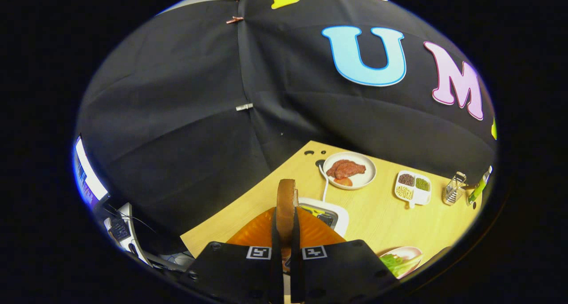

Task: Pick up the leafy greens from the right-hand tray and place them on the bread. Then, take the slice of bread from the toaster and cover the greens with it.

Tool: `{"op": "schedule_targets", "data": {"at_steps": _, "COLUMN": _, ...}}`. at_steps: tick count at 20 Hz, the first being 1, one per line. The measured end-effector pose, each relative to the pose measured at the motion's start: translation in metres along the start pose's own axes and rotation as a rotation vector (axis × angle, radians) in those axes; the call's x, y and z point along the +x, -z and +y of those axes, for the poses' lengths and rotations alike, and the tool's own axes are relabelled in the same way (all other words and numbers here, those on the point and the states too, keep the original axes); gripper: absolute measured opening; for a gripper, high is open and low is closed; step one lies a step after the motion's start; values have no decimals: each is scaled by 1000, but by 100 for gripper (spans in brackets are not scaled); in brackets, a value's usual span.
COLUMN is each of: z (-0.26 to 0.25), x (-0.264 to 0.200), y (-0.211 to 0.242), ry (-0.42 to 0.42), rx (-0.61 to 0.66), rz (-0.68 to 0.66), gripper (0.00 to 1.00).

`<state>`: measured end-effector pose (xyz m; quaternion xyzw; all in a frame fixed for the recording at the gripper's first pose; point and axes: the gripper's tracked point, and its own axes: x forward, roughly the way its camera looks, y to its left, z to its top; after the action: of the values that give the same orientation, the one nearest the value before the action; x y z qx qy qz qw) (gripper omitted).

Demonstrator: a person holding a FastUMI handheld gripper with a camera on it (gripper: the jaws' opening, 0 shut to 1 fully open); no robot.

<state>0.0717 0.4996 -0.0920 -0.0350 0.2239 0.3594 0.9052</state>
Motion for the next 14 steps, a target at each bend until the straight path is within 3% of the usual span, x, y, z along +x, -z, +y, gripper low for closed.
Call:
{"op": "schedule_targets", "data": {"at_steps": 8, "z": -66, "x": -54, "y": -18, "ry": 46, "rx": 73, "rz": -50, "gripper": 8}}
{"op": "schedule_targets", "data": {"at_steps": 14, "z": -132, "x": -84, "y": 17, "ry": 85, "rx": 201, "rz": -12, "gripper": 8}}
